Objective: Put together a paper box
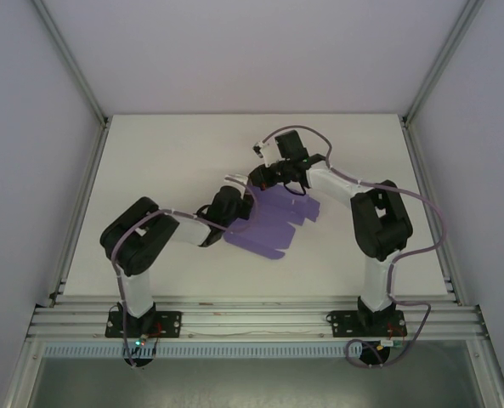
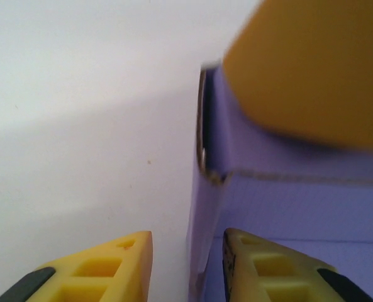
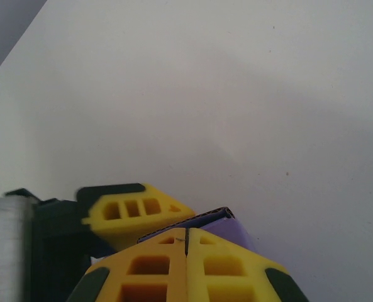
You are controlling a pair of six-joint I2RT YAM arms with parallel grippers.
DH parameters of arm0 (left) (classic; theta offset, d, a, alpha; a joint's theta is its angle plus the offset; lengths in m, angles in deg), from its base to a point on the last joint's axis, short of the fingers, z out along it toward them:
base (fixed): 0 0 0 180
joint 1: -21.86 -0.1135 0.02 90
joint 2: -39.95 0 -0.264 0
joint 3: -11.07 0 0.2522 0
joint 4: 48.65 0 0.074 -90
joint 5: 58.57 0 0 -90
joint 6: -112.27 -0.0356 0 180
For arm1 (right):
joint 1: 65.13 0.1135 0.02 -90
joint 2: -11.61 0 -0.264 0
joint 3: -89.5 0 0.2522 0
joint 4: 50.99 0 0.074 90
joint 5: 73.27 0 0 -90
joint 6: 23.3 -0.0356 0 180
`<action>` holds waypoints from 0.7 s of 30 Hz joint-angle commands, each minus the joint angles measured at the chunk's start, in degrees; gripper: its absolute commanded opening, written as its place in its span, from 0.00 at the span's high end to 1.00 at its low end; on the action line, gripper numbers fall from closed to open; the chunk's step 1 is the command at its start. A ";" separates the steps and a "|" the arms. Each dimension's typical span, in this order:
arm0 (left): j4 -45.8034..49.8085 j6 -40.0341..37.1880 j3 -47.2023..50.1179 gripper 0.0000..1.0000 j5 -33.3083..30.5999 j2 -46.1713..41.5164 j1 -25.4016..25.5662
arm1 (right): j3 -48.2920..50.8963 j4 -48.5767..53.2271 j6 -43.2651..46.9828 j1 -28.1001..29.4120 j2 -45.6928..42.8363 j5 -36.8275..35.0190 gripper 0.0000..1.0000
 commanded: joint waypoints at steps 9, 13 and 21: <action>3.65 2.01 -5.41 0.65 7.63 2.97 -3.97 | 2.76 8.28 -0.41 0.72 2.69 -1.33 1.00; 2.04 3.03 -6.26 0.82 5.62 5.29 -4.07 | 2.64 8.29 -0.85 0.71 3.17 -0.76 1.00; 6.60 3.88 -10.53 1.00 -10.08 9.10 -1.88 | 3.72 6.71 -3.34 0.68 3.24 -2.41 1.00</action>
